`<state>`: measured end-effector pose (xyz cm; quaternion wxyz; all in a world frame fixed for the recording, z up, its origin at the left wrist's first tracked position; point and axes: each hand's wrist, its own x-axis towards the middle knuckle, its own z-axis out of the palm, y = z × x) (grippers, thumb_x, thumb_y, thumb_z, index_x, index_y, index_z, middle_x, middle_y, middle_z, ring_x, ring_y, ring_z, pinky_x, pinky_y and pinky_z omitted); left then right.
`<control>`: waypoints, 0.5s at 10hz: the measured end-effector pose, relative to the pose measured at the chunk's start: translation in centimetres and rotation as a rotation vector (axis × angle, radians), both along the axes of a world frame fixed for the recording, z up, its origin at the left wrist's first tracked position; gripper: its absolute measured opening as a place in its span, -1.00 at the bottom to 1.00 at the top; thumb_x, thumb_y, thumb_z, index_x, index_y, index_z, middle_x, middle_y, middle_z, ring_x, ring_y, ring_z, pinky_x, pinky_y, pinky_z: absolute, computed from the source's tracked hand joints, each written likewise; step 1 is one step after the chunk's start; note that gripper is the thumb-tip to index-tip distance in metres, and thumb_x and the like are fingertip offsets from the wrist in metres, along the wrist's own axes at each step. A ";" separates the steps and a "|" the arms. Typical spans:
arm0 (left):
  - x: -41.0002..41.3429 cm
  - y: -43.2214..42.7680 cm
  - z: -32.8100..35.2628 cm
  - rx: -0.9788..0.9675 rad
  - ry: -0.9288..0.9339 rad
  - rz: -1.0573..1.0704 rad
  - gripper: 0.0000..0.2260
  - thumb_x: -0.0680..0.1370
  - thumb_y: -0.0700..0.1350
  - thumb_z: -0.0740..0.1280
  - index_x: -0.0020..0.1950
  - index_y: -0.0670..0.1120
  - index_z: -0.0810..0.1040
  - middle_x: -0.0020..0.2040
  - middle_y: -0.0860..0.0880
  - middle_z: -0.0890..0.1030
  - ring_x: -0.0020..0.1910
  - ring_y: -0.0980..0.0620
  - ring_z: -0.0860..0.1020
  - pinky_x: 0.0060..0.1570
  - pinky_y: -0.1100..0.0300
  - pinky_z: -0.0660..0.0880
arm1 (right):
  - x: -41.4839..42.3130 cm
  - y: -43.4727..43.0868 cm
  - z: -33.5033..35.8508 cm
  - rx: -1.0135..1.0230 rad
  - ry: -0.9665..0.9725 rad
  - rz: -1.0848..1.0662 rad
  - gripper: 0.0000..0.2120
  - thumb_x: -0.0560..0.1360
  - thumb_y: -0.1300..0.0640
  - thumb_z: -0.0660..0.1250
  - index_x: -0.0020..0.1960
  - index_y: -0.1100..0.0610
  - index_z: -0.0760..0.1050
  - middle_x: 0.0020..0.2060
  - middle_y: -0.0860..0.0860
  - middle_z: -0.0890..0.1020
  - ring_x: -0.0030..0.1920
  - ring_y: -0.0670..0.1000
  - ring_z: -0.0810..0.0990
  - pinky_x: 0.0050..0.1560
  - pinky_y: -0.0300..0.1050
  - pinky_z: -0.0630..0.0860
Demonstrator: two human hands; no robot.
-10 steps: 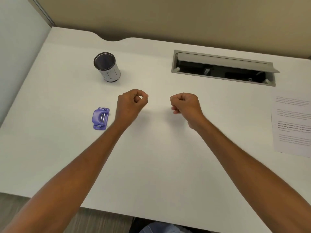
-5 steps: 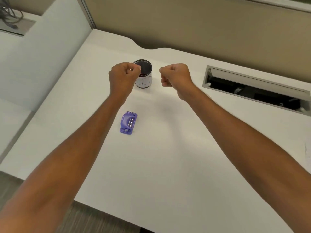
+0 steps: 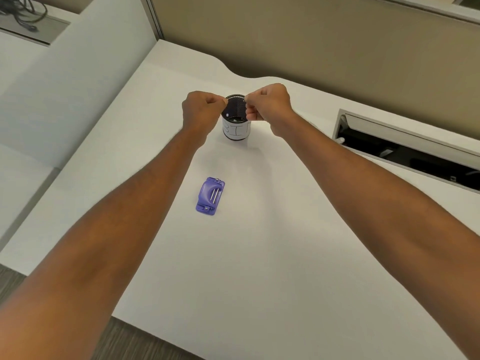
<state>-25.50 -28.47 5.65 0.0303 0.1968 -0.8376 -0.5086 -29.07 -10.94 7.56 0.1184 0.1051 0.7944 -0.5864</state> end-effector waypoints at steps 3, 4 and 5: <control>-0.1 0.3 -0.3 0.029 0.005 -0.008 -0.91 0.55 -0.08 0.50 -0.06 -0.04 0.81 -0.37 0.23 0.63 -0.33 0.23 0.56 -0.28 0.33 0.47 | 0.1 0.0 -0.5 0.029 0.001 0.004 -0.83 0.51 0.26 0.55 -0.24 0.21 0.66 -0.32 0.14 0.70 -0.40 0.04 0.65 -0.24 -0.10 0.75; 0.2 0.7 0.0 0.052 0.030 -0.005 -0.92 0.56 -0.04 0.52 -0.07 -0.01 0.78 -0.28 0.16 0.65 -0.27 0.13 0.58 -0.15 0.23 0.55 | 0.4 0.3 -0.5 0.013 -0.006 -0.008 -0.87 0.52 0.28 0.53 -0.21 0.22 0.68 -0.28 0.15 0.72 -0.37 0.04 0.66 -0.25 -0.12 0.73; 0.8 1.9 -0.1 0.028 0.041 -0.010 -0.87 0.59 -0.01 0.49 -0.11 -0.01 0.73 -0.25 0.09 0.67 -0.25 0.05 0.59 -0.15 0.18 0.55 | 1.0 0.8 -0.7 0.026 -0.009 -0.045 -0.88 0.51 0.32 0.45 -0.20 0.23 0.68 -0.26 0.14 0.72 -0.36 0.02 0.66 -0.30 -0.18 0.68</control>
